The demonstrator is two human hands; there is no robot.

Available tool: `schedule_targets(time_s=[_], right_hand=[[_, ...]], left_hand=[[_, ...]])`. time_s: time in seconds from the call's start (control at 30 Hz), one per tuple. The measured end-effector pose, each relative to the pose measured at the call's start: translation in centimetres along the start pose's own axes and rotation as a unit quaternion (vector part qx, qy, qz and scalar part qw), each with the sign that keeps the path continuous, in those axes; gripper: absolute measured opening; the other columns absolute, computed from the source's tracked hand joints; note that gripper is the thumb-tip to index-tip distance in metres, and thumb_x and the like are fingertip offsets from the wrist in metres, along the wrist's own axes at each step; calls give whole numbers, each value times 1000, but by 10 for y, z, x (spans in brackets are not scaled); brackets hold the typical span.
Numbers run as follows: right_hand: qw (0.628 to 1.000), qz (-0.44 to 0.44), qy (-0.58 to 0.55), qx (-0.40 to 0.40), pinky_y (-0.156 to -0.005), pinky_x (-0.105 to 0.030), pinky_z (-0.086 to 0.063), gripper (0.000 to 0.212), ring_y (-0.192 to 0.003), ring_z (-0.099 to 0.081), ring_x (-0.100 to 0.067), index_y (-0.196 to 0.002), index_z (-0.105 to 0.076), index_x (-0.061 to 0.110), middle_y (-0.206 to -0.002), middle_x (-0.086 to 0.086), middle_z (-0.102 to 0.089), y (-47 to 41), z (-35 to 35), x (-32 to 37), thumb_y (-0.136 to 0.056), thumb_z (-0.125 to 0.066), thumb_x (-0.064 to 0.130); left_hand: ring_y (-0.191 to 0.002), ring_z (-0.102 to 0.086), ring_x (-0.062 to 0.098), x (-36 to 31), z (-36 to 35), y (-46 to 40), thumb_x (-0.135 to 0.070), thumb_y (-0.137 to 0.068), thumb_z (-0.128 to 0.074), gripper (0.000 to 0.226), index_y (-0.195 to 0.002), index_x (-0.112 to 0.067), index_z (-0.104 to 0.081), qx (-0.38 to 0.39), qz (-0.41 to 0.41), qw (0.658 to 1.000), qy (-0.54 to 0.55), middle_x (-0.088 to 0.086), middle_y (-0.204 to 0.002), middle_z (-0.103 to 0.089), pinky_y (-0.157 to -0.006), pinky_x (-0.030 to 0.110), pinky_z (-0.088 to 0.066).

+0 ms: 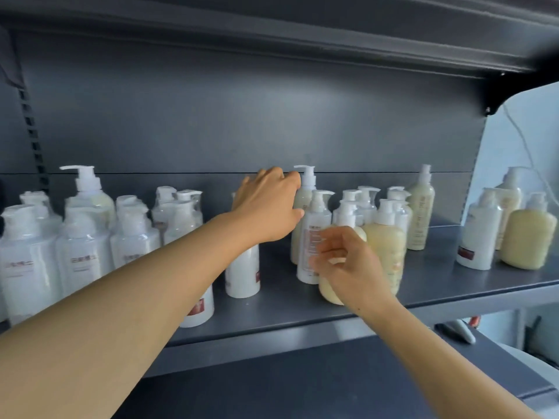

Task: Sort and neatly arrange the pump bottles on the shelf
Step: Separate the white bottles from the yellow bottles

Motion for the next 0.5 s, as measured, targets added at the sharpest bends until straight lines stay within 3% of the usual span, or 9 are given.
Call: schedule_targets(time_s=[0.3, 0.43, 0.5], right_hand=[[991, -49, 47, -117, -60, -17, -40, 33, -80, -52, -1, -118, -52, 19, -106, 4, -58, -32, 125, -36, -87, -63, 17], [990, -88, 55, -97, -60, -21, -38, 43, -93, -51, -14, -127, -46, 16, -117, -1, -56, -61, 150, -71, -87, -62, 18], [992, -107, 46, -53, -69, -25, -40, 51, -98, -51, -17, -132, -42, 16, -123, -3, -53, -76, 151, -90, -86, -64, 19]], left_hand=[[-118, -48, 23, -60, -7, -31, -33, -90, -53, 40, -127, -20, -45, -9, -7, 996, 87, 1, -131, -49, -82, 33, -36], [-115, -50, 23, -81, -17, -54, -33, -90, -54, 39, -126, -20, -46, -3, 4, 997, 75, 2, -128, -52, -82, 33, -38], [-115, -51, 24, -90, -24, -67, -32, -90, -53, 39, -127, -18, -47, 9, 17, 998, 61, 3, -129, -52, -84, 34, -39]])
Point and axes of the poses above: each hand's wrist, its own y-axis away from the middle knuckle, its own z-axis out of the back of the hand, x = y × z, the point moved 8 cm from there along -y, towards the middle knuckle
